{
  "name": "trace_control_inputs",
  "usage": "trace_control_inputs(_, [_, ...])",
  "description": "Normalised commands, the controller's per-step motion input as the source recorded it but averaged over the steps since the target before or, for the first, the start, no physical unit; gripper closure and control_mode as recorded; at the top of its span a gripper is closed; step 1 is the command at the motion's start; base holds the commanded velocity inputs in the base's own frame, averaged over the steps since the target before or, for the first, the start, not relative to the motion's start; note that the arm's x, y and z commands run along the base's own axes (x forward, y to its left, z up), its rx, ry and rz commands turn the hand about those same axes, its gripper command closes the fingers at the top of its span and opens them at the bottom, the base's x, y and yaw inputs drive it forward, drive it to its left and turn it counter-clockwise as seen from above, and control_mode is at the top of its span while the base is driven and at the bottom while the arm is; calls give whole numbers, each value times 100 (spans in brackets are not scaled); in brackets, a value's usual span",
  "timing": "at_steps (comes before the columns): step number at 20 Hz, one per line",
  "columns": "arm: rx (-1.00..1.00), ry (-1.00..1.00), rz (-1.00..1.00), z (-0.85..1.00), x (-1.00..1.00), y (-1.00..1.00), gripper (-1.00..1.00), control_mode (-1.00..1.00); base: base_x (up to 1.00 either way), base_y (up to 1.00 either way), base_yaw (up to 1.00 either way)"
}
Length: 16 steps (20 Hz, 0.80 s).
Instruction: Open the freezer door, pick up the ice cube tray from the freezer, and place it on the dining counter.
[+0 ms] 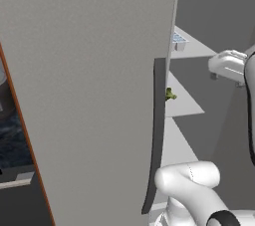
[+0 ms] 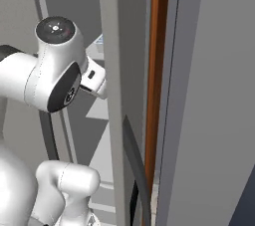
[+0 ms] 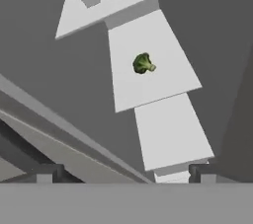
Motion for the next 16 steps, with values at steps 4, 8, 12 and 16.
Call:
trace_control_inputs(4, [32, 2, -31, 4, 29, -30, -100, -100, 0, 0, 0])
trace_control_inputs(8, [23, 0, -36, 0, 31, 0, -100, -100, 0, 0, 0])
trace_control_inputs(12, [16, 0, -33, 0, 36, 2, -100, -100, 0, 0, 0])
trace_control_inputs(16, [14, 0, -29, 12, 47, 7, -100, -100, 0, 0, 0])
